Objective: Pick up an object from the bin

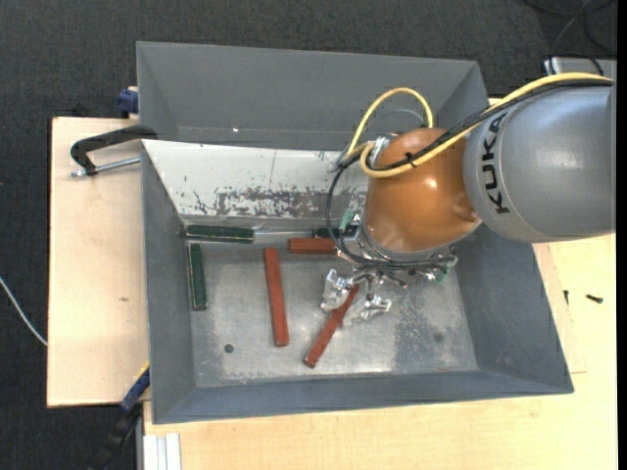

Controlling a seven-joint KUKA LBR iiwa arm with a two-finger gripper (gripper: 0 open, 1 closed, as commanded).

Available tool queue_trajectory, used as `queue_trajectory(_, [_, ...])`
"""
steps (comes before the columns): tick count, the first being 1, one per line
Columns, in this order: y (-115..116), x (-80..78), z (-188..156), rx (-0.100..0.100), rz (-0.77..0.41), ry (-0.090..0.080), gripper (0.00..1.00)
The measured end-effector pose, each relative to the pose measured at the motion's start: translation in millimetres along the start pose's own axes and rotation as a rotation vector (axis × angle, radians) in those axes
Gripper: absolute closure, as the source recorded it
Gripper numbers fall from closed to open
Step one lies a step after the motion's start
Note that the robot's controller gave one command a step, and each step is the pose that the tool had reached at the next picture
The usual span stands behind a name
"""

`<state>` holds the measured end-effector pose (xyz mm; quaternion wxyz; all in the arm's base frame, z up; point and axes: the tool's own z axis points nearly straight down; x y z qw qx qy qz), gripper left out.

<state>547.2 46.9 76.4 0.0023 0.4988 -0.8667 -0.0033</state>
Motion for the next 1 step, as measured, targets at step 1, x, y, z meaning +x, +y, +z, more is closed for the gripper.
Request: queue_trajectory(1, [5.1, 9.2, -143.7, 0.012, -0.022, -0.006, 1.00])
